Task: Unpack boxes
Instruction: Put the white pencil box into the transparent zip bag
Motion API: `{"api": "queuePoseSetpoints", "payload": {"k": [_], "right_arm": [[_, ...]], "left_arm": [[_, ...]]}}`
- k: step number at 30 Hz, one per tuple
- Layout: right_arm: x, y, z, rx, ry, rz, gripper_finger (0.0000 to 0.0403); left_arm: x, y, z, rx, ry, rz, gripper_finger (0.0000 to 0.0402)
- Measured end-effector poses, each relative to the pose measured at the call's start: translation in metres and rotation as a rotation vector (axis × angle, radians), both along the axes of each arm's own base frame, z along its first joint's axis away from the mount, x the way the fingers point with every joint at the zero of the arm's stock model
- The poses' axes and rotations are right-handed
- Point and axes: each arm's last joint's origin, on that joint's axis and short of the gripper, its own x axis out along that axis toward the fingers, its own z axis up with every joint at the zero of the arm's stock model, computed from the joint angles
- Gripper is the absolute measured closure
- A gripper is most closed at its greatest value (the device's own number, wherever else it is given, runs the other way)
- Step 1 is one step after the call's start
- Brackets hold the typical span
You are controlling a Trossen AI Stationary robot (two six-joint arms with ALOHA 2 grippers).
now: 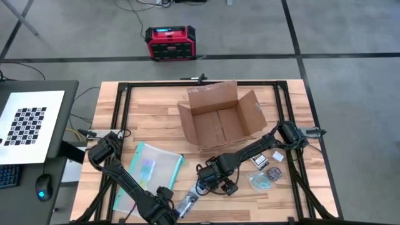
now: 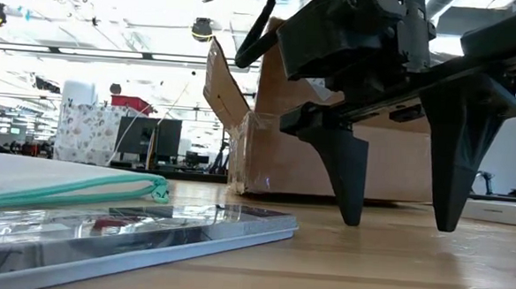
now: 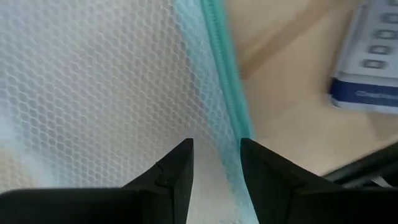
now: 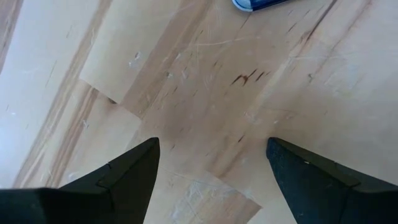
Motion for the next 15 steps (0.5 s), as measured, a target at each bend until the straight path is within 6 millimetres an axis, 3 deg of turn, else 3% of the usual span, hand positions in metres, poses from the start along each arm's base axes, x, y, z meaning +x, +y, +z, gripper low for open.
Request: {"api": "queuePoseSetpoints", "payload": {"k": [15], "right_arm": [[0.0004,-0.0002,0.0000,0.001,-0.003,-0.001,0.0112]], "left_arm": [[0.0036,-0.0039,-0.0024,-0.056,-0.041,-0.014,0.0285]]}}
